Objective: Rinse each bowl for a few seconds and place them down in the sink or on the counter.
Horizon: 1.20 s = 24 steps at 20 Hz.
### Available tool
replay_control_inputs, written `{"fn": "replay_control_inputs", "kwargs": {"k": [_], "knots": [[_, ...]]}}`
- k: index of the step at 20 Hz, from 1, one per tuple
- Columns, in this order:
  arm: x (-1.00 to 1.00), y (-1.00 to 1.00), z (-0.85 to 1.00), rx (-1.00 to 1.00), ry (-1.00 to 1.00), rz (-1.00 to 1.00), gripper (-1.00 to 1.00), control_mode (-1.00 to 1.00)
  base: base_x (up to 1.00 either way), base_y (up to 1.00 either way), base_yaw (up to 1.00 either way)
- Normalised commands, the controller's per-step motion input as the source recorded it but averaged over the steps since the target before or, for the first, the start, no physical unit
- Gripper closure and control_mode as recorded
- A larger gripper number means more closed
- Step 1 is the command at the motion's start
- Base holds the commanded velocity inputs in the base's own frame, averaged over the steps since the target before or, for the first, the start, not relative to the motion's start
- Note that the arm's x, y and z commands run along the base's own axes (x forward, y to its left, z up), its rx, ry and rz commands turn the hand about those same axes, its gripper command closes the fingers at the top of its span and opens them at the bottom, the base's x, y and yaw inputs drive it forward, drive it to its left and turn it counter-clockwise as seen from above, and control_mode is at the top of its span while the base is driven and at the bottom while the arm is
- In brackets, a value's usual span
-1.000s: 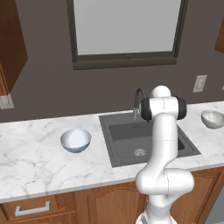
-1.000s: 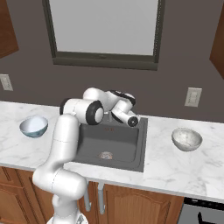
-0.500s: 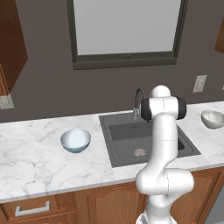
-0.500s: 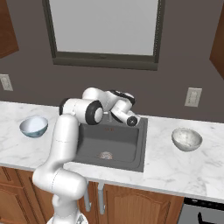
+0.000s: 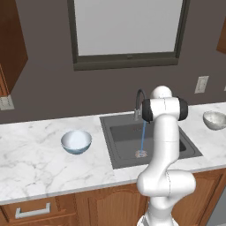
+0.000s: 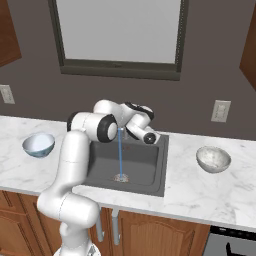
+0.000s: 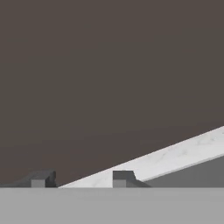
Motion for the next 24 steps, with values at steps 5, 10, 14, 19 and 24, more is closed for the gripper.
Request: {"fn": "replay_control_inputs", "kwargs": {"k": [5, 10, 14, 19, 24], "knots": [[-0.30, -0.41, -0.61, 0.00, -0.01, -0.07, 1.00, -1.00, 0.00, 0.00, 0.00], [-0.41, -0.26, -0.62, -0.04, -0.06, -0.07, 1.00, -1.00, 0.00, 0.00, 0.00], [-0.29, -0.38, -0.37, 0.01, -0.02, -0.06, 1.00, -1.00, 0.00, 0.00, 0.00], [-0.21, -0.40, 0.19, 0.11, 0.00, 0.00, 1.00, -1.00, 0.00, 0.00, 0.00], [-0.23, -0.33, 0.38, 0.11, 0.00, 0.00, -1.00, -1.00, 0.00, 0.00, 0.00]]}}
